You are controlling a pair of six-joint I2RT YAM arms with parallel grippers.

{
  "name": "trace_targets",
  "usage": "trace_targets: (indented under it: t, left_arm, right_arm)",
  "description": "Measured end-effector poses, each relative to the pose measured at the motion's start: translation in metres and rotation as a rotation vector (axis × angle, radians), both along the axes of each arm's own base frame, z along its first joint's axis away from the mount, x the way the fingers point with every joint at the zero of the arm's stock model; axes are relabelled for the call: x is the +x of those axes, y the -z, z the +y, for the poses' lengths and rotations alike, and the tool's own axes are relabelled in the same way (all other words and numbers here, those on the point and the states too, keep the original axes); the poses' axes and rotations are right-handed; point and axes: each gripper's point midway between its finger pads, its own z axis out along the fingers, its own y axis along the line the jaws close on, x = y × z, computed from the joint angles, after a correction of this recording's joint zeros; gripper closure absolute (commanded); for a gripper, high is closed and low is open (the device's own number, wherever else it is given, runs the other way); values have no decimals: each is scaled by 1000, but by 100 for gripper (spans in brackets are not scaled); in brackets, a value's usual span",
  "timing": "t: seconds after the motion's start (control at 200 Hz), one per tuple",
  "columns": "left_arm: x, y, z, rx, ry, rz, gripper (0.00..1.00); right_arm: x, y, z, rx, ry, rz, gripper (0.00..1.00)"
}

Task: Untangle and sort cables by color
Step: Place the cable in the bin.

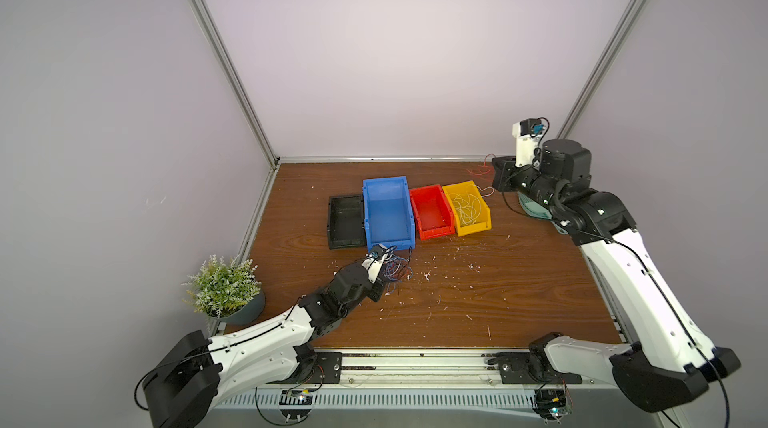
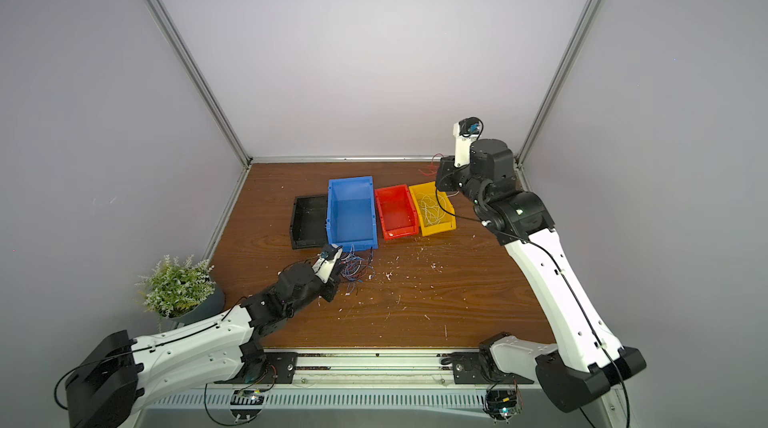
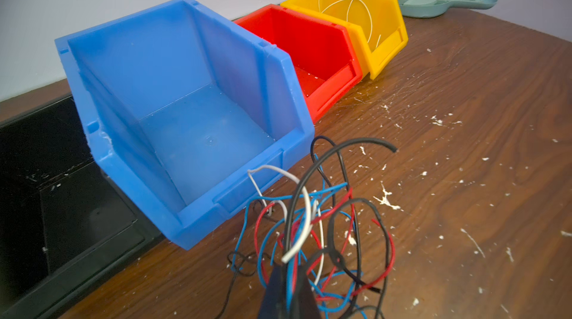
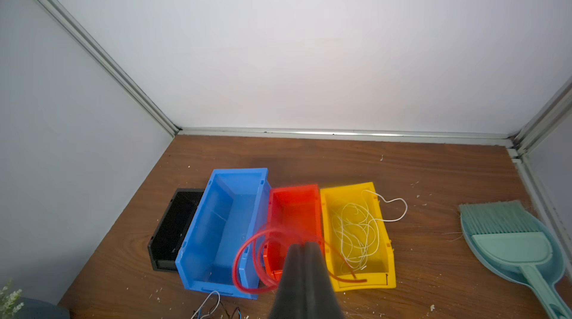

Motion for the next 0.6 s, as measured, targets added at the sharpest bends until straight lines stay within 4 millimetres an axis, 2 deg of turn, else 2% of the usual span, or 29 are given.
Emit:
trace_targets:
  t: [0.185, 0.44, 0.595]
  left_arm:
    - [-2, -8, -4, -29, 25, -16, 94]
    - [-5, -22, -3, -65, 36, -52, 94]
    - [-7, -21, -1, -64, 38, -56, 94]
  right_arm:
    - [28, 69, 30, 16, -68, 136, 100]
    - [60, 181, 56, 23, -74, 349, 100]
    - [75, 230, 69, 41, -75, 439, 100]
